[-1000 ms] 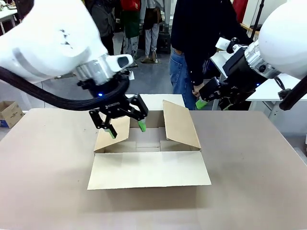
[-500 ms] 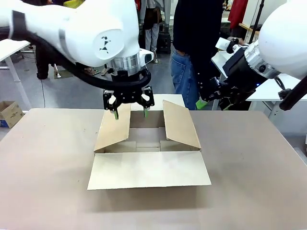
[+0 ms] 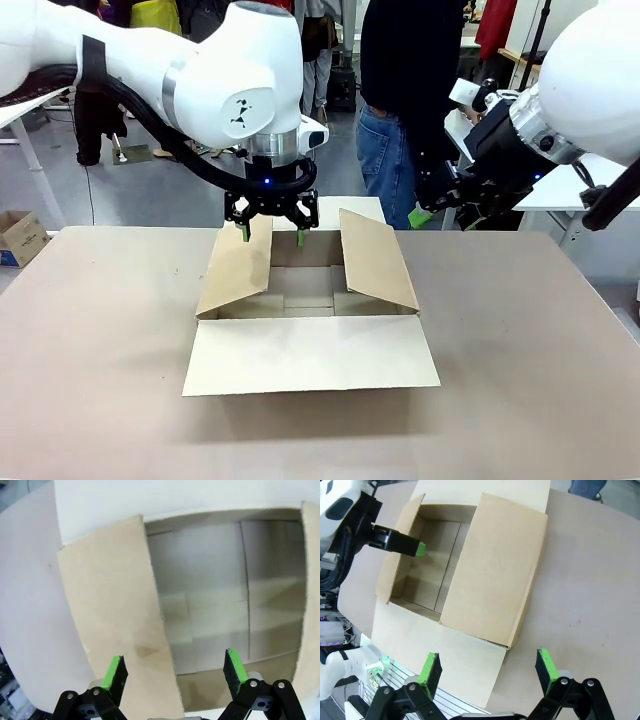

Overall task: Pack the gift set into the box.
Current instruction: Place both hands on the side flaps of the Package Box and spread them outward.

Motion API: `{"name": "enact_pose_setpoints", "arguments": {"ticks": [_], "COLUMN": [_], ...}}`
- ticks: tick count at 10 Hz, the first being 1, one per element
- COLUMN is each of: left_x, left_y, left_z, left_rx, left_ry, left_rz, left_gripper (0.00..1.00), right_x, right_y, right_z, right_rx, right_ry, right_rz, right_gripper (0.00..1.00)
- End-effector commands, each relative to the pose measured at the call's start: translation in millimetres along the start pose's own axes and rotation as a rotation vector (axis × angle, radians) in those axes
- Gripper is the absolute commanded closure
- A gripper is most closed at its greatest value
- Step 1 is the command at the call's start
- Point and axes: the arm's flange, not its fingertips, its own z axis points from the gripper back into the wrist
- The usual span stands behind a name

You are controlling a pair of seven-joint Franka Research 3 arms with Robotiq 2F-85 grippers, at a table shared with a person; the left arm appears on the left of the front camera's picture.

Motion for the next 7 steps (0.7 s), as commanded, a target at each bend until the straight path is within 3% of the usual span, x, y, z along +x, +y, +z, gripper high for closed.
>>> {"name": "enact_pose_setpoints", "arguments": {"ticks": [1,7], "left_x": [-2.3,-12.5], "left_y": [7.4,27.5], "left_z": [-1.9,-4.3], "left_rx": [0.083,0.192], "left_ry": [0.029,0.025], "left_rz": [0.049,0.116], "left_gripper": [0.0,0.0], "right_x": [-1.9,-1.9], "right_y": [2.8,2.8], "right_z": [1.1,1.1], "right_rx": [-0.016,-0.016], "right_ry": [-0.005,-0.005], "right_rz": [-0.021,-0.021], "right_gripper": [0.0,0.0]}}
